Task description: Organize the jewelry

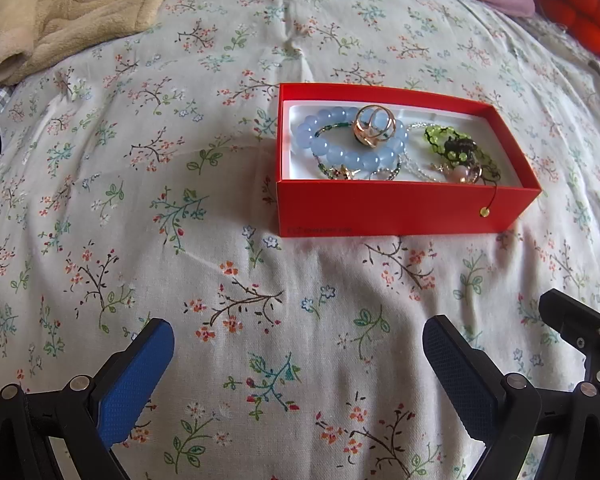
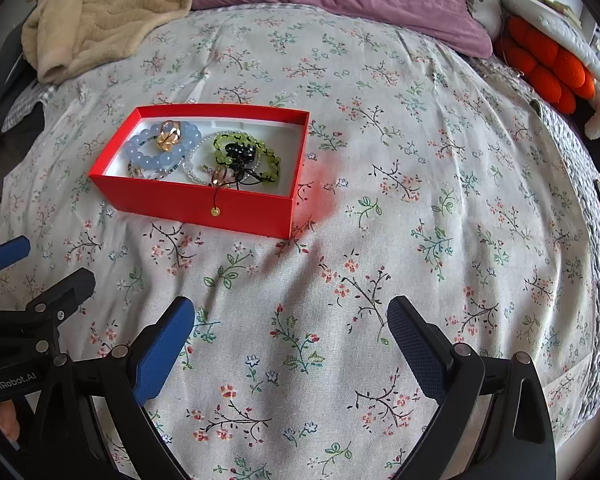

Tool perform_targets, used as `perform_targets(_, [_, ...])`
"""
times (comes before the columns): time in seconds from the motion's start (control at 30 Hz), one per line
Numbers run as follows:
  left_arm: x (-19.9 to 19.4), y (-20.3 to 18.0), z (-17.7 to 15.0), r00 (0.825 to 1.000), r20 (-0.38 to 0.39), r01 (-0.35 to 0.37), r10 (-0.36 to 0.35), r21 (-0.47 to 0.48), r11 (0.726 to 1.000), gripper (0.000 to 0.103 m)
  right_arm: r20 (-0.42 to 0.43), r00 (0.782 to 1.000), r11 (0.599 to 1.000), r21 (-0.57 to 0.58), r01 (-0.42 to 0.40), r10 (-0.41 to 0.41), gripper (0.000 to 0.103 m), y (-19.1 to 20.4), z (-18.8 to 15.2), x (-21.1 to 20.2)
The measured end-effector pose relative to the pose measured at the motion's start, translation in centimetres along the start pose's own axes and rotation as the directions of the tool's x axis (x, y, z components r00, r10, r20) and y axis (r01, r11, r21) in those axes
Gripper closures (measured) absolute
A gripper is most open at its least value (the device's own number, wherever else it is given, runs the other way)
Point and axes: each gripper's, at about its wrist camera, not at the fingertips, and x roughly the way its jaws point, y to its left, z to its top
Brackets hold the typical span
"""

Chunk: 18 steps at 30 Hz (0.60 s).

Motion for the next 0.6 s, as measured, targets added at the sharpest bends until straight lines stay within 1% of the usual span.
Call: perform_targets(0.6, [0.0,-0.02,0.0,1.0,-0.001,0.0,0.0,0.001,1.0,0.001,-0.001,1.0,1.0,0.0,0.001,-0.001,0.004,-0.03,-0.11,0.1])
